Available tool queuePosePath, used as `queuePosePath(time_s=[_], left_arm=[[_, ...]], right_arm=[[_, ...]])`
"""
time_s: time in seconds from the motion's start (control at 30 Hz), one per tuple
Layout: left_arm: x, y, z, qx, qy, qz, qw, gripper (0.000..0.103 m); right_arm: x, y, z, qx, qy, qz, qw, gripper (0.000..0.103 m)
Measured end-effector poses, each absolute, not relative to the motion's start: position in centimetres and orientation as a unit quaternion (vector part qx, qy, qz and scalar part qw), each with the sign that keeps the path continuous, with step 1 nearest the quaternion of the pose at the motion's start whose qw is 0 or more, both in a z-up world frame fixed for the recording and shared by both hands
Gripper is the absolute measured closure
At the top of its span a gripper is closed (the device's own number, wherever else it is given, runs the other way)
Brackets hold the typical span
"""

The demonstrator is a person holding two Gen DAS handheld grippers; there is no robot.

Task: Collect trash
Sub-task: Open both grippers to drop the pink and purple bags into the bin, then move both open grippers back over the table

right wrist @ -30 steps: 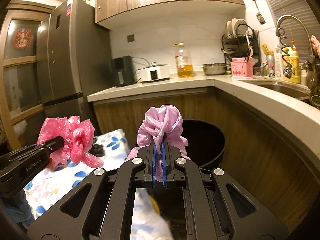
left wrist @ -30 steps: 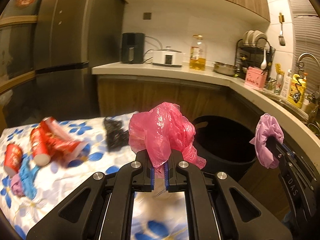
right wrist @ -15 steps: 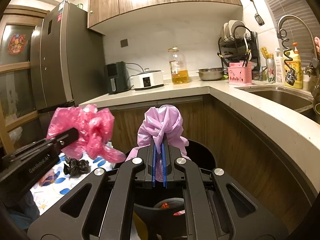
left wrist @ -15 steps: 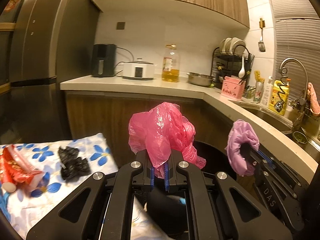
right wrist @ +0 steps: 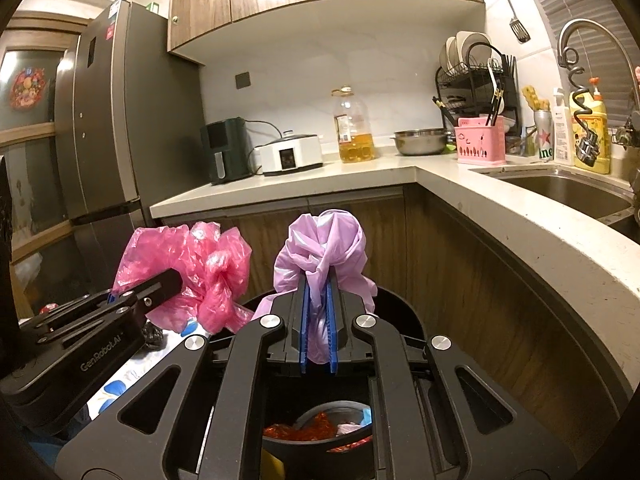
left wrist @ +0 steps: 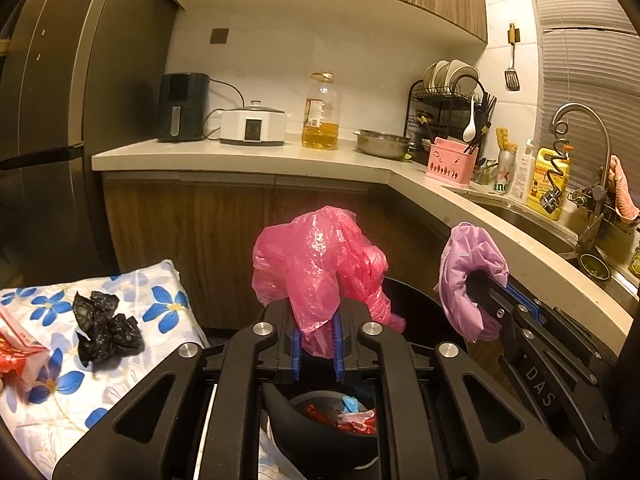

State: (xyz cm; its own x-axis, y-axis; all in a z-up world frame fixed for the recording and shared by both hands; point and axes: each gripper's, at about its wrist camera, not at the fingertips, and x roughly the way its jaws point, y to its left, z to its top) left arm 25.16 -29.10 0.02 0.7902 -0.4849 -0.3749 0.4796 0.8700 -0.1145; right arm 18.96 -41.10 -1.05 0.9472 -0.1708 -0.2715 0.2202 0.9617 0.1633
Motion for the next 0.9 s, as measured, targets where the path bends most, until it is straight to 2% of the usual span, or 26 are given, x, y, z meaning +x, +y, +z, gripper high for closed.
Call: queuePosePath(time_s=[0.13,0.2,0.27,0.37,0.7,0.9], left_arm=[[25.6,-28.7,-0.5,-0.004,0.203,-0.247,0.947,0.074],[25.8,-28.4,-0.8,-0.009,0.209,-0.242,0.947,0.069],[26.0,-28.0,-1.0,-0.015,0.213,-0.237,0.948,0.059],[26.0,-27.4,-1.1,-0.024,0.213,-0.238,0.947,0.045],[25.6,-26.3,-1.7,-0.034,0.224,-0.243,0.943,0.037],[24.7,-25.2,-1.4,-0.048,0.220,-0.247,0.942,0.027]], right_arm=[[19.3,-41.5,-1.3,0.102,0.135,-0.101,0.980,0.082],[19.3,-41.6,-1.4,0.105,0.134,-0.102,0.980,0.070],[19.3,-41.7,-1.4,0.107,0.134,-0.106,0.980,0.064],[19.0,-41.8,-1.6,0.109,0.133,-0.110,0.979,0.059],[18.0,-41.9,-2.1,0.119,0.140,-0.121,0.975,0.055],[17.3,-41.1,-1.9,0.112,0.137,-0.118,0.977,0.055]])
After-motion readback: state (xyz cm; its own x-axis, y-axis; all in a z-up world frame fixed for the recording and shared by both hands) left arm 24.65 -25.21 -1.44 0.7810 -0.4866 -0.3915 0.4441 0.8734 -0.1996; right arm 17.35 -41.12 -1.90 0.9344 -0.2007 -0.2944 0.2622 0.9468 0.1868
